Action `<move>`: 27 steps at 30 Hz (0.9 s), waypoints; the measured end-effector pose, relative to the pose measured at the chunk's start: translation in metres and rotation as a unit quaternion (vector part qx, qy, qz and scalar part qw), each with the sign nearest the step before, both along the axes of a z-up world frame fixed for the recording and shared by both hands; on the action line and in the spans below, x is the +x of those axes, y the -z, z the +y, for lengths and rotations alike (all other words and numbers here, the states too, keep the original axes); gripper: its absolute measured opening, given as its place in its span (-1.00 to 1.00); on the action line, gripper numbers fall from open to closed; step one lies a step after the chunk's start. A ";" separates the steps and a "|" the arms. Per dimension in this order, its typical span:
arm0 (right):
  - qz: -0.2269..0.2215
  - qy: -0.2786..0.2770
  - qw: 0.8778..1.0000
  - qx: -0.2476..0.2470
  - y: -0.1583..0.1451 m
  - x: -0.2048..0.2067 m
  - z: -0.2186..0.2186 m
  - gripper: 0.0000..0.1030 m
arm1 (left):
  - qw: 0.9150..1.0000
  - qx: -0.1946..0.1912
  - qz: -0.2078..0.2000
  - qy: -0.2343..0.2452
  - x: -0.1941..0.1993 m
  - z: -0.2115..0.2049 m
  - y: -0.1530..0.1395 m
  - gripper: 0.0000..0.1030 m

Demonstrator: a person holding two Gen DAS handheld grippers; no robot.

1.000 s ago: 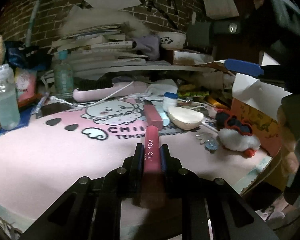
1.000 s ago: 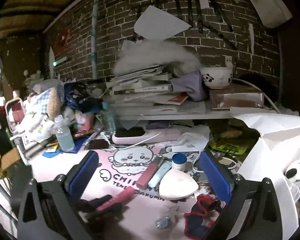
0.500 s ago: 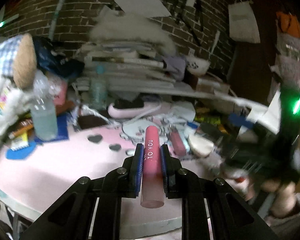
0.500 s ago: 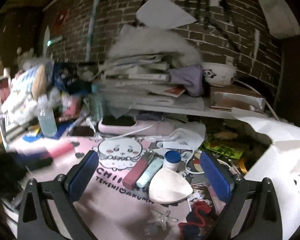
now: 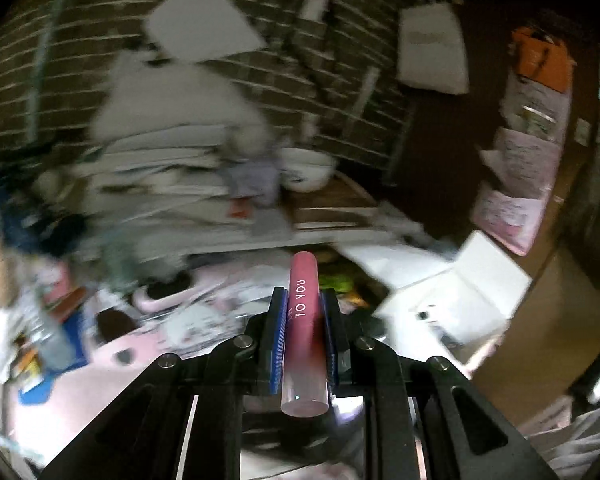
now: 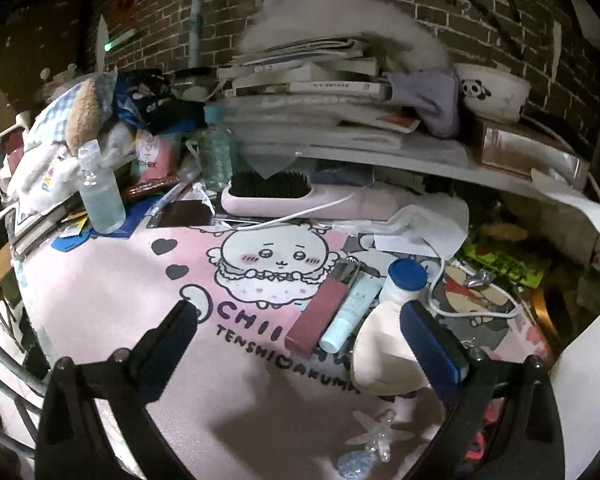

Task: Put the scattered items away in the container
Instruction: 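Lift and carry the pink lipstick into the white box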

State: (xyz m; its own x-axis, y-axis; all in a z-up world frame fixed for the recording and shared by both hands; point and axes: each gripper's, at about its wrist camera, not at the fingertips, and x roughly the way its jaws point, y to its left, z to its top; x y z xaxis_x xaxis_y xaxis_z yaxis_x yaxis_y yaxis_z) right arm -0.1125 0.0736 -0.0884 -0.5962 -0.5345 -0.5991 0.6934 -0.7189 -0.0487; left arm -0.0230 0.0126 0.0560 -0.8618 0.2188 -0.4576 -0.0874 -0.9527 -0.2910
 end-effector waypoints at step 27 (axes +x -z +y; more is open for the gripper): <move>-0.025 -0.013 1.000 0.003 0.005 -0.007 0.009 0.96 | 0.940 -0.075 -0.188 0.276 -0.146 0.228 0.061 -0.78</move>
